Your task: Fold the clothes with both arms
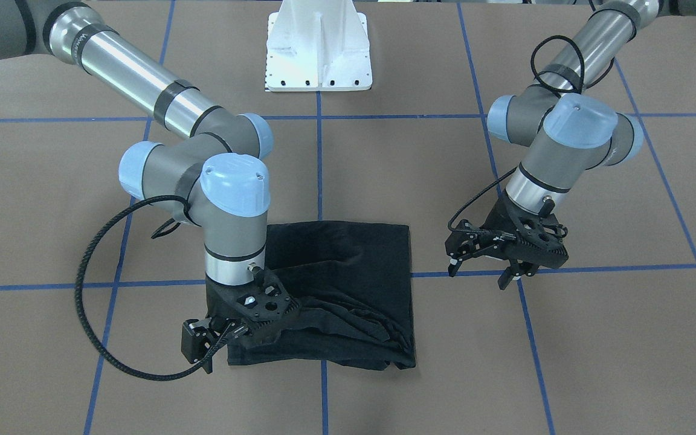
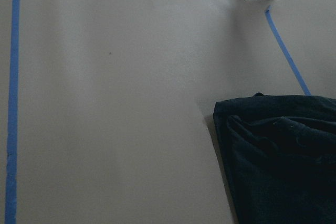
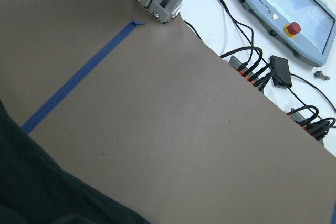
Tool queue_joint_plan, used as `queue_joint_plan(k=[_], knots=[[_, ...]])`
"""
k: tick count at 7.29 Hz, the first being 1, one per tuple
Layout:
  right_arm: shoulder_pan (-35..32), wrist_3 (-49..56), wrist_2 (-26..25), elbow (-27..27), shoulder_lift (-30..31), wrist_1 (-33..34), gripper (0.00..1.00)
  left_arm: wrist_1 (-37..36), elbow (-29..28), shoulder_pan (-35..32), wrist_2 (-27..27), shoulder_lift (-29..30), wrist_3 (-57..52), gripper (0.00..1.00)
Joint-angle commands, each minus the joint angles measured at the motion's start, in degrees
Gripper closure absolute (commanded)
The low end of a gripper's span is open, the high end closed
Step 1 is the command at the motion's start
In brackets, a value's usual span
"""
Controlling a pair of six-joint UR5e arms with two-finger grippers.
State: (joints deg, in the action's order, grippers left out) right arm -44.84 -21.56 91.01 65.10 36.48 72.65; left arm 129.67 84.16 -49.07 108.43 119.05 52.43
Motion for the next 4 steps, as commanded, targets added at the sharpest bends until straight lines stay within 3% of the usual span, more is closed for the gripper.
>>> queue_joint_plan(k=[1,2,4], knots=[[-1.3,-5.0,4.7,6.8,5.2,-0.1,0.01,-6.6,5.4,-0.1,0.2,-2.4,-3.0,0.00],[-1.7,-4.9,5.8,11.7,8.8,0.2,0.01,-13.9,11.1,-0.2,-0.1,-4.0,-7.0,0.00],[-3.8,-4.8,9.6,21.7,16.7,4.7,0.01,-20.3,20.2,-1.6,-0.2,-10.1,-13.4,0.00]])
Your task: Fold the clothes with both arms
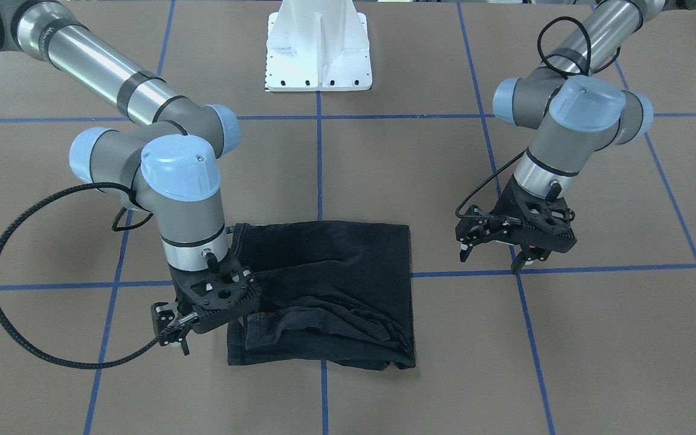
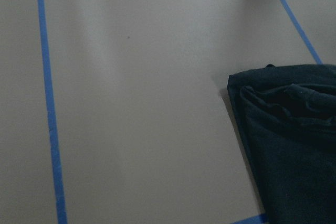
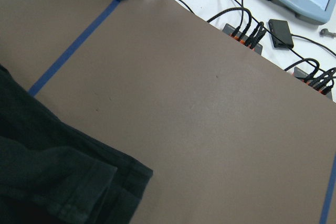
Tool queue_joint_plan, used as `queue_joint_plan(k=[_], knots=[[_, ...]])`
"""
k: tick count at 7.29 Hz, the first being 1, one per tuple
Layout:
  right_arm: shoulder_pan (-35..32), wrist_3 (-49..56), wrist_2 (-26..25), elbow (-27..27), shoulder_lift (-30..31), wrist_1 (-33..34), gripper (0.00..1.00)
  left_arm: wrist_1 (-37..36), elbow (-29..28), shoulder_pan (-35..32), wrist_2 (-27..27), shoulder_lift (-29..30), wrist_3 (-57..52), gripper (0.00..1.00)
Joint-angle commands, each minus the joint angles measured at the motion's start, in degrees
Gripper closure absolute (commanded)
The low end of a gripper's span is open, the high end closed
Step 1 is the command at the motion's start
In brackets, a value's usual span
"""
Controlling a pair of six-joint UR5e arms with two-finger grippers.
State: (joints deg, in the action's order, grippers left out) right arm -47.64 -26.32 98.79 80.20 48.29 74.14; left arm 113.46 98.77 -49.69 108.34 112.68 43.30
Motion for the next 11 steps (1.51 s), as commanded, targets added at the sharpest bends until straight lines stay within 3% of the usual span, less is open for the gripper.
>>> queue_joint_plan(k=[1,3,4,6,7,8,9,10,11], knots=[[-2.2,0.0,3.5,11.6,7.6,8.7,0.01,-5.9,9.7,-2.8,-0.1,-8.5,-10.4,0.00],[-8.0,0.4,14.1,18.2,15.9,11.3,0.01,-7.3,12.6,-10.8,3.5,-15.5,-23.0,0.00],[-10.6,0.6,18.1,21.5,21.3,11.1,0.01,-11.0,12.2,-15.5,8.9,-17.0,-28.5,0.00],[-15.4,1.0,26.7,22.5,31.5,10.9,0.00,-21.3,10.5,-23.7,9.5,-20.1,-34.2,0.00],[-18.2,1.4,28.1,22.5,36.6,11.0,0.00,-26.7,9.0,-27.8,9.6,-20.0,-37.0,0.00],[-23.0,1.5,29.8,22.0,41.6,11.6,0.00,-27.6,7.5,-32.8,9.9,-20.6,-44.5,0.00],[-27.3,1.6,32.2,21.6,45.4,11.6,0.00,-27.5,3.4,-38.0,14.3,-20.7,-51.5,0.00],[-31.2,3.3,32.6,22.2,47.2,11.9,0.00,-27.1,0.3,-39.1,18.9,-22.1,-55.9,0.00],[-33.5,8.8,36.0,21.8,47.9,14.1,0.00,-26.5,0.4,-40.5,19.6,-24.1,-56.7,0.00]])
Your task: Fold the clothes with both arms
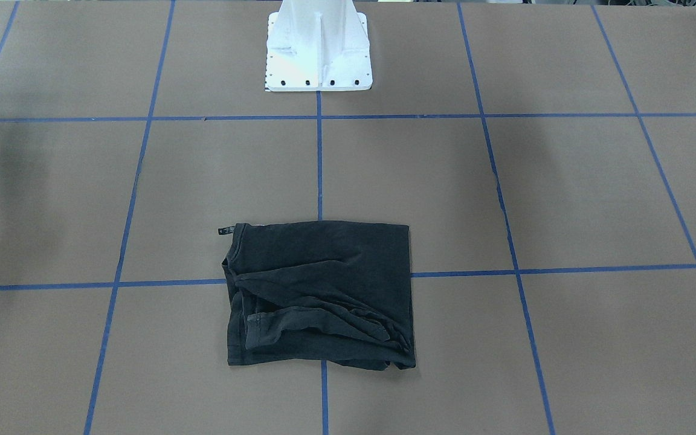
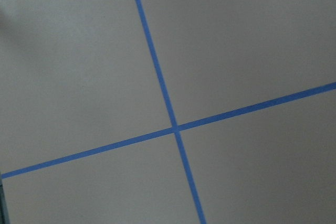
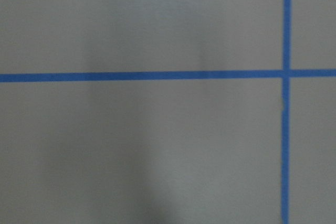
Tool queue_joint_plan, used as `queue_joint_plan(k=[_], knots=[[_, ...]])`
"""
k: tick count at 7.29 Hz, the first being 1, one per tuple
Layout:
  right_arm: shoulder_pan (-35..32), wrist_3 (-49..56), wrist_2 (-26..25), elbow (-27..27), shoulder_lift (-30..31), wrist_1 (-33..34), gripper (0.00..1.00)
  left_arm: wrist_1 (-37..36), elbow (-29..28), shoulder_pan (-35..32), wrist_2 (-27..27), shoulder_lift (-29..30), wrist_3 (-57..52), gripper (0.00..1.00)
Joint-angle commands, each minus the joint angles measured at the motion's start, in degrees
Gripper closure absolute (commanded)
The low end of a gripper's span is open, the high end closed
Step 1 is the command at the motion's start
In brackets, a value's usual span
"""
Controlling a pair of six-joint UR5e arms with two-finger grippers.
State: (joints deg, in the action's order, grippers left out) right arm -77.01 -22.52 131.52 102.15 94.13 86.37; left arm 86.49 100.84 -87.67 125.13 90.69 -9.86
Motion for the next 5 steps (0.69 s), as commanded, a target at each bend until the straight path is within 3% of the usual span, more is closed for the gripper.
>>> queue_joint_plan(k=[1,3,5], knots=[[-7.7,9.7,3.9,1.2,2.1,6.4,0.00,0.1,-1.4,-3.5,5.6,-3.4,-3.5,0.00],[-12.6,11.6,3.5,3.8,2.8,14.3,0.00,0.2,-1.1,-3.5,10.8,-6.2,-3.0,0.00],[-17.6,11.6,3.5,5.0,2.9,18.7,0.00,0.1,-0.9,-3.3,10.7,-6.0,-2.6,0.00]])
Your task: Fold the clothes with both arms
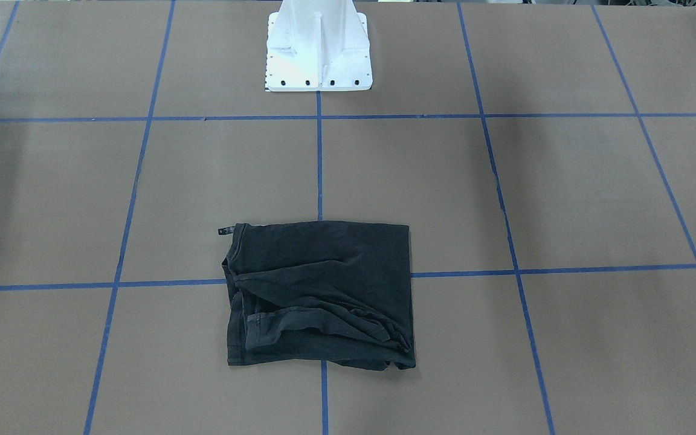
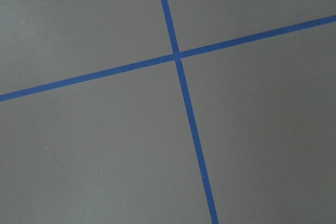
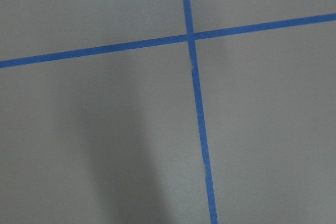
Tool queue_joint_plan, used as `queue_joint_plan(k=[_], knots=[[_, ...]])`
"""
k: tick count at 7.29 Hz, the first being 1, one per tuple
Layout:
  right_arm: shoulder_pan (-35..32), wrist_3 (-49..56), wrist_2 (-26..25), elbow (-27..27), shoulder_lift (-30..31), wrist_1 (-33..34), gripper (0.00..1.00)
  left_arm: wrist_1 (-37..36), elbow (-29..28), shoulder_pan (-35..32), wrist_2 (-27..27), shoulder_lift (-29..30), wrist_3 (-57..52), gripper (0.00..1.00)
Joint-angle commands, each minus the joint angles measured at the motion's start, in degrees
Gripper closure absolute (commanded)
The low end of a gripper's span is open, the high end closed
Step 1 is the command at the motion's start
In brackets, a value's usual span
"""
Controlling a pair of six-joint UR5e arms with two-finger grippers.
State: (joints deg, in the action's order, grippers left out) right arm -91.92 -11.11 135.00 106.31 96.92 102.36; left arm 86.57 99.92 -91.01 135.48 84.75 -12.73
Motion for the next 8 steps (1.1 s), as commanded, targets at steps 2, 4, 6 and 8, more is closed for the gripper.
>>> queue_joint_plan(k=[2,4,6,8], knots=[[-2.7,0.2,-0.2,0.8,0.9,2.1,0.00,0.4,0.0,0.0,0.5,-0.5,-0.1,0.00],[-2.5,0.2,-3.7,1.2,1.0,2.1,0.00,1.0,-0.2,0.1,-0.4,-0.2,-0.4,0.00],[3.9,-0.5,-5.8,1.0,0.6,2.0,0.00,1.0,-0.4,0.1,-0.5,-0.3,0.0,0.00],[5.2,2.8,-8.3,0.7,5.2,-8.6,0.00,1.1,-0.3,0.1,-0.4,-1.0,-0.1,0.00]])
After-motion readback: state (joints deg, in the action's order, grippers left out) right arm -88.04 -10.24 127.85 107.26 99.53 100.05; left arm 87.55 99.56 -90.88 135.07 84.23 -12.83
